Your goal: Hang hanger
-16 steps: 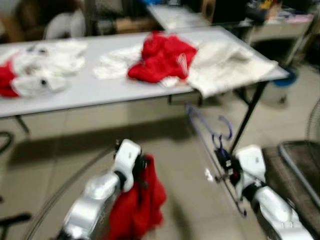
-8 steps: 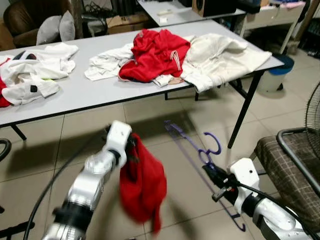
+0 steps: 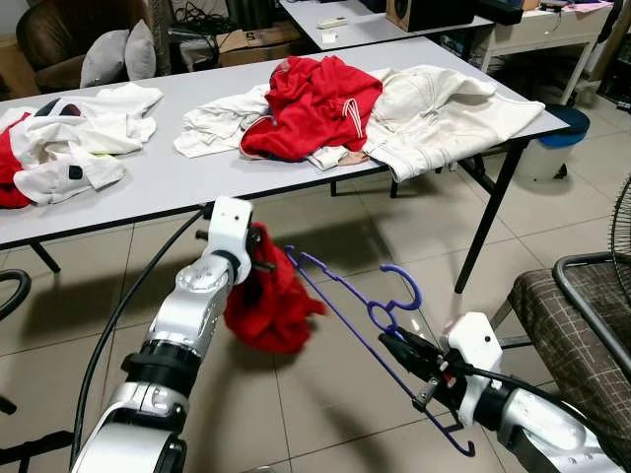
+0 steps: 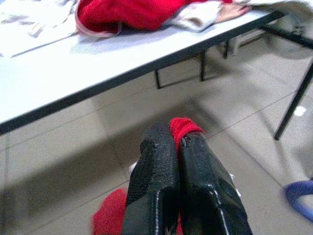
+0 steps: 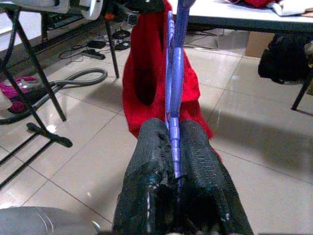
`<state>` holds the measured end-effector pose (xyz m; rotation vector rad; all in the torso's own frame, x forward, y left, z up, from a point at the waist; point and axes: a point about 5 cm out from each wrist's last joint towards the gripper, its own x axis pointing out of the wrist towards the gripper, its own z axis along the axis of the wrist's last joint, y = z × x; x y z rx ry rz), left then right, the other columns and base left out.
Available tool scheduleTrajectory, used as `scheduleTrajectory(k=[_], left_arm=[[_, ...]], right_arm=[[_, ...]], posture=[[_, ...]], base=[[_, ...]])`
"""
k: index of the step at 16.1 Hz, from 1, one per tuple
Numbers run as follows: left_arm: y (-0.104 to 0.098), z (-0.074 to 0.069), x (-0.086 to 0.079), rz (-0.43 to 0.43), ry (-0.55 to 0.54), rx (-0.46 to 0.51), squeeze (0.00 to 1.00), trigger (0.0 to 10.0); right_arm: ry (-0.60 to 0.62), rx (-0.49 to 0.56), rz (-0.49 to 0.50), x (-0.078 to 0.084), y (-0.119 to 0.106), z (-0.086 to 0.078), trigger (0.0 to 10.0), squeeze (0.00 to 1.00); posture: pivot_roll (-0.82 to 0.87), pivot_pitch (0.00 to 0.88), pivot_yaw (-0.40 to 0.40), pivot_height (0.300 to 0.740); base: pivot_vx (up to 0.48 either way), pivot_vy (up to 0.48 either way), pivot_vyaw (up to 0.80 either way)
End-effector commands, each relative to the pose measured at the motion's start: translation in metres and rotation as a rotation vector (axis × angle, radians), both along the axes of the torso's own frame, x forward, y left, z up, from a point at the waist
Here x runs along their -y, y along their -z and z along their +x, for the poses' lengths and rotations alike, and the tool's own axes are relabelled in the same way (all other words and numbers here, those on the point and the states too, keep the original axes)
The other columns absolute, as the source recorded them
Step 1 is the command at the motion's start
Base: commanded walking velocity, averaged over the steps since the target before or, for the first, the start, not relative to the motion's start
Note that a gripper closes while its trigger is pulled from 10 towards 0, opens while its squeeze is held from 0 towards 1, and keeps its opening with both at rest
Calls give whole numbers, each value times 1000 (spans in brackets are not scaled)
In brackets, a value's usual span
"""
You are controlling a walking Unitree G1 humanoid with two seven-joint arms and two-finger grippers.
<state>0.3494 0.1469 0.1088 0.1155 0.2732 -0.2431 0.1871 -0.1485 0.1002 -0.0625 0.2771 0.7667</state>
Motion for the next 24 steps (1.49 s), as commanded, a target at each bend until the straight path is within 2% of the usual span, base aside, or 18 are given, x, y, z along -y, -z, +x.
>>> scheduleTrajectory(k=[1, 3, 5, 8, 10, 11, 12, 13, 15, 18, 21, 24], left_arm=[[-15, 6, 4, 3, 46, 48, 0, 0], [-19, 5, 9, -12, 77, 55, 0, 0], [-23, -1, 19, -29, 171, 61, 0, 0], [-23, -5, 20, -31, 178, 61, 0, 0], [-20, -4, 14, 5, 114, 71, 0, 0], [-20, -5, 13, 6, 117, 69, 0, 0], [-22, -6, 13, -4, 130, 63, 0, 0], [-24, -9, 13, -2, 147, 63, 0, 0], [-25, -11, 13, 5, 153, 59, 0, 0], [-27, -17, 15, 65, 203, 63, 0, 0], [-23, -21, 17, 165, 255, 63, 0, 0], [-27, -18, 22, 194, 252, 85, 0, 0]], right_arm=[[-13, 3, 8, -3, -1, 4, 10000, 0], [-22, 0, 16, -5, 0, 7, 10000, 0], [-32, 8, 10, -7, -1, 17, 10000, 0], [-45, 8, 21, -10, 0, 22, 10000, 0], [-69, 12, 36, -13, -5, 21, 10000, 0], [-66, 12, 31, -11, -4, 20, 10000, 0], [-43, 7, 16, -8, -3, 21, 10000, 0], [32, -3, 2, -3, 0, 27, 10000, 0], [73, -32, 33, -3, 0, 29, 10000, 0], [137, -80, 49, -3, 6, 28, 10000, 0], [162, -59, 48, -4, 3, 29, 10000, 0], [194, -22, 14, -3, -5, 27, 10000, 0]], posture=[[-93, 0, 118, 740], [-88, 0, 116, 740], [-82, 0, 108, 740], [-70, 0, 95, 740], [-61, 0, 83, 740], [-62, 0, 82, 740], [-62, 0, 82, 740], [-61, 0, 80, 740], [-61, 0, 80, 740], [-58, 0, 78, 740], [-60, 0, 76, 740], [-62, 0, 70, 740]], base=[[0, 0, 0], [0, 0, 0], [0, 0, 0], [0, 0, 0], [0, 0, 0], [0, 0, 0], [0, 0, 0], [0, 0, 0], [0, 0, 0], [0, 0, 0], [0, 0, 0], [0, 0, 0]])
